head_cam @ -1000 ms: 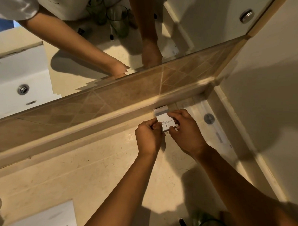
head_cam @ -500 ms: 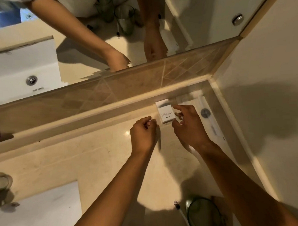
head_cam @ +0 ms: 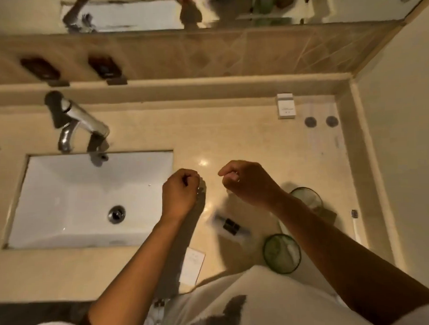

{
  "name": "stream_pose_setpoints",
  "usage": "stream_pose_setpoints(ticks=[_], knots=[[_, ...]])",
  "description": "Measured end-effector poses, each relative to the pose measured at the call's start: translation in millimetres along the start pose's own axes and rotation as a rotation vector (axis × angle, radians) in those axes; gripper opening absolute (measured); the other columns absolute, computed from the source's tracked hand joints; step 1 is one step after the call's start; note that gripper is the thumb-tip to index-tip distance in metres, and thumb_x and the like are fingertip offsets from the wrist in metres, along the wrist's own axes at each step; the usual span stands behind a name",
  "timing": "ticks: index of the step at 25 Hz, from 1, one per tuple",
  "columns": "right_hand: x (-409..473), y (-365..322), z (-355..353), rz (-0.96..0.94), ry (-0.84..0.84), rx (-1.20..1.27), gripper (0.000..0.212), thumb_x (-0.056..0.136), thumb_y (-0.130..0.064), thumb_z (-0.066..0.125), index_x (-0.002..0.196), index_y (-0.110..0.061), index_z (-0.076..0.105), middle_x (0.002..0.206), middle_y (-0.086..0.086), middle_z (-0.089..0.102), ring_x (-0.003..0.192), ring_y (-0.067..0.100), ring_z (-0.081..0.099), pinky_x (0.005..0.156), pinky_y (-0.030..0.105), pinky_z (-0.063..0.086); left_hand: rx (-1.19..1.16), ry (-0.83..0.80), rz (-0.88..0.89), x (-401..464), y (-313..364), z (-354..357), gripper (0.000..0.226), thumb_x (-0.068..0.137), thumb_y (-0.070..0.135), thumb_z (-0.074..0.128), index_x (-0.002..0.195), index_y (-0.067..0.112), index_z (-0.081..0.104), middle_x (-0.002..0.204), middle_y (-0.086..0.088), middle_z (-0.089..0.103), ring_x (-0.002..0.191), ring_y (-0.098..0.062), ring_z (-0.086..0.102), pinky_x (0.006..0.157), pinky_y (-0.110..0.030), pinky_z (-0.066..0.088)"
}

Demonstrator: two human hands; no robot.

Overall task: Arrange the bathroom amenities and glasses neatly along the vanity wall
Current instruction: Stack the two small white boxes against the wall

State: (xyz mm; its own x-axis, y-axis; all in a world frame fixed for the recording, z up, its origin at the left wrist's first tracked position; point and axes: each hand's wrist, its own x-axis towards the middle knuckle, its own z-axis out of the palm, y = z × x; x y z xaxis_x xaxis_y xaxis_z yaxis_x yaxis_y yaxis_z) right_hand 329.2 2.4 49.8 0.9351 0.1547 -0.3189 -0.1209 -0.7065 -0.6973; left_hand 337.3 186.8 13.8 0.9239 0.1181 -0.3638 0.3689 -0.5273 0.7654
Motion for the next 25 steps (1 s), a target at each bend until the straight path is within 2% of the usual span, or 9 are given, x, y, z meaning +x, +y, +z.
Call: stream_pose_setpoints(ticks=[2, 4, 7, 9, 11, 13, 16, 20, 25], knots=[[-15, -16, 35, 0.011, -0.126, -0.073, 0.028, 0.088, -0.018, 0.055, 0.11, -0.015, 0.071, 0.116, 0.001, 0.072, 0.104, 0.015, 0.066, 0.086, 0.019, 0.046, 0.022, 0.03, -0.027, -27, -33, -19, 0.015, 0.093, 0.017, 0.059, 0.082, 0.02, 0.069, 0.079, 0.01, 0.069, 0.074, -0.003, 0.063, 0.064, -0.011, 0.044], [-29, -19, 66, 0.059, -0.205, -0.106, 0.027, 0.09, -0.021, 0.056, 0.114, -0.016, 0.069, 0.118, 0.001, 0.071, 0.106, 0.016, 0.065, 0.083, 0.017, 0.042, 0.072, 0.017, -0.052, -45, -65, -27, 0.017, 0.092, 0.016, 0.057, 0.078, 0.018, 0.066, 0.079, 0.005, 0.068, 0.073, -0.012, 0.061, 0.066, -0.025, 0.045], [-46, -17, 107, 0.149, -0.322, -0.151, 0.034, 0.093, -0.027, 0.059, 0.125, -0.018, 0.061, 0.12, 0.004, 0.066, 0.106, 0.019, 0.063, 0.078, 0.022, 0.045, 0.131, -0.026, -0.07, -72, -106, -38, 0.013, 0.091, 0.019, 0.057, 0.088, 0.018, 0.07, 0.09, 0.005, 0.068, 0.082, -0.015, 0.062, 0.07, -0.031, 0.047], [-56, -14, 129, 0.138, -0.363, -0.243, 0.038, 0.094, -0.028, 0.061, 0.129, -0.016, 0.057, 0.12, 0.006, 0.063, 0.107, 0.022, 0.061, 0.081, 0.026, 0.051, 0.161, -0.062, -0.086, -85, -125, -40, 0.013, 0.09, 0.024, 0.056, 0.086, 0.02, 0.068, 0.089, 0.005, 0.067, 0.082, -0.017, 0.061, 0.07, -0.035, 0.05], [-66, -3, 149, 0.081, -0.353, -0.295, 0.042, 0.091, -0.027, 0.065, 0.128, -0.009, 0.057, 0.119, 0.011, 0.062, 0.105, 0.028, 0.062, 0.085, 0.034, 0.055, 0.19, -0.097, -0.097, -96, -139, -40, 0.014, 0.092, 0.025, 0.057, 0.09, 0.018, 0.068, 0.092, 0.001, 0.066, 0.084, -0.02, 0.061, 0.069, -0.032, 0.049], [-73, 9, 166, 0.065, -0.332, -0.296, 0.048, 0.087, -0.03, 0.069, 0.128, -0.007, 0.058, 0.118, 0.015, 0.061, 0.096, 0.031, 0.063, 0.079, 0.037, 0.056, 0.201, -0.098, -0.03, -105, -151, -37, 0.013, 0.094, 0.023, 0.062, 0.093, 0.013, 0.07, 0.092, -0.003, 0.068, 0.084, -0.022, 0.062, 0.069, -0.026, 0.049], [-76, 14, 178, 0.119, -0.294, -0.208, 0.048, 0.083, -0.025, 0.073, 0.126, -0.008, 0.06, 0.117, 0.016, 0.062, 0.096, 0.028, 0.063, 0.075, 0.026, 0.048, 0.242, -0.091, 0.048, -121, -159, -30, 0.016, 0.092, 0.025, 0.07, 0.097, 0.01, 0.07, 0.092, -0.003, 0.069, 0.08, -0.017, 0.063, 0.069, -0.015, 0.046], [-80, 15, 189, 0.162, -0.295, -0.142, 0.045, 0.082, -0.024, 0.075, 0.123, -0.01, 0.061, 0.117, 0.013, 0.063, 0.1, 0.022, 0.06, 0.077, 0.02, 0.046, 0.264, -0.138, 0.048, -138, -161, -21, 0.025, 0.09, 0.029, 0.07, 0.11, 0.015, 0.065, 0.104, 0.001, 0.064, 0.088, -0.011, 0.058, 0.079, -0.023, 0.051], [-84, 7, 187, 0.228, -0.289, -0.01, 0.041, 0.082, -0.024, 0.074, 0.117, -0.009, 0.06, 0.105, 0.013, 0.065, 0.091, 0.025, 0.064, 0.071, 0.025, 0.053, 0.235, -0.122, 0.069, -137, -155, -24, 0.027, 0.088, 0.02, 0.074, 0.111, 0.009, 0.067, 0.106, -0.004, 0.068, 0.087, -0.01, 0.057, 0.078, -0.018, 0.047]])
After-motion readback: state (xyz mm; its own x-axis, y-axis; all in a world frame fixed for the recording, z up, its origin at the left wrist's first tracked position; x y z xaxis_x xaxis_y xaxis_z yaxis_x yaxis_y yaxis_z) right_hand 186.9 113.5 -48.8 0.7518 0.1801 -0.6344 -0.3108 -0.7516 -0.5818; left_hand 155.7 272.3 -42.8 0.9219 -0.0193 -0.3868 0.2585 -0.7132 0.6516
